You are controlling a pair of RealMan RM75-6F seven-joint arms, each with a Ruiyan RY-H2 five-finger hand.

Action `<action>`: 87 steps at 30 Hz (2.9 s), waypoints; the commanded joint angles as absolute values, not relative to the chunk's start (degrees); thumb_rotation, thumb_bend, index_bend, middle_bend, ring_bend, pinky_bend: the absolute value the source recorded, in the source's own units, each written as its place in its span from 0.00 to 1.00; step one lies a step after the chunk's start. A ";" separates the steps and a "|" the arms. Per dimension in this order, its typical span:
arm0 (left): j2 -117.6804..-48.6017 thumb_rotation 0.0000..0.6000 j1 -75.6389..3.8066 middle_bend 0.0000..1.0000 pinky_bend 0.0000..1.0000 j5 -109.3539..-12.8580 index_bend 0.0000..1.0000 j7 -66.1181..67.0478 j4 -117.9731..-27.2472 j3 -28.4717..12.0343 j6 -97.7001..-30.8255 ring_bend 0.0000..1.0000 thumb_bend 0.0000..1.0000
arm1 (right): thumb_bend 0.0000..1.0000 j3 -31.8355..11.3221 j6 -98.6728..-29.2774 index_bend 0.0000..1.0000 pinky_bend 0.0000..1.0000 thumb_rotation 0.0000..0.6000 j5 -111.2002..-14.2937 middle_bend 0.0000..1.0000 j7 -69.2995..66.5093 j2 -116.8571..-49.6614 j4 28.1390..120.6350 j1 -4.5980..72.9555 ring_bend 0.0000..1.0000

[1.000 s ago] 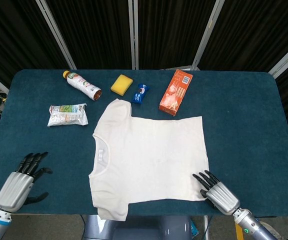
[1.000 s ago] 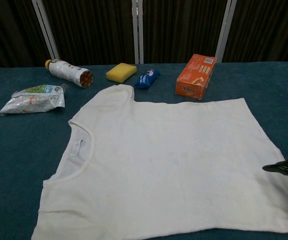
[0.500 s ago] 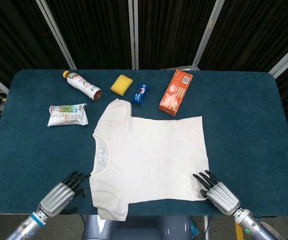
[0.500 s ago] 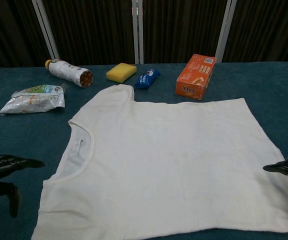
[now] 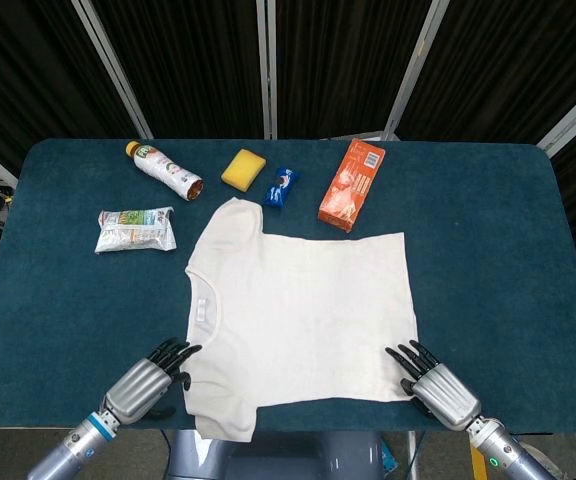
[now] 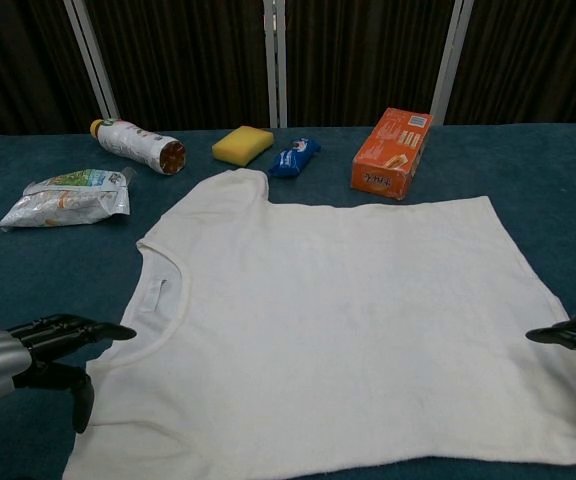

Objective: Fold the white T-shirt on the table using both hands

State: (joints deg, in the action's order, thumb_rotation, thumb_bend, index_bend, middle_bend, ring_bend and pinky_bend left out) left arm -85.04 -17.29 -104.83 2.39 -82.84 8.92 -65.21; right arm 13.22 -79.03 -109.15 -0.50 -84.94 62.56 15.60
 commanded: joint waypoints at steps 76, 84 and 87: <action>-61.55 1.00 -28.05 0.00 0.00 -105.29 0.72 -7.83 -109.88 18.89 -58.31 0.00 0.58 | 0.39 19.47 -75.18 0.72 0.00 1.00 -118.61 0.05 -3.93 -67.61 85.95 24.13 0.00; -58.84 1.00 -28.85 0.00 0.00 -108.33 0.72 -7.71 -112.31 21.92 -56.44 0.00 0.58 | 0.39 21.06 -74.86 0.72 0.00 1.00 -121.24 0.05 -2.59 -66.31 87.58 24.20 0.00; -58.69 1.00 -28.88 0.00 0.00 -108.86 0.72 -8.11 -112.29 22.28 -56.52 0.00 0.58 | 0.39 21.40 -74.79 0.72 0.00 1.00 -121.90 0.05 -2.17 -66.17 87.91 24.15 0.00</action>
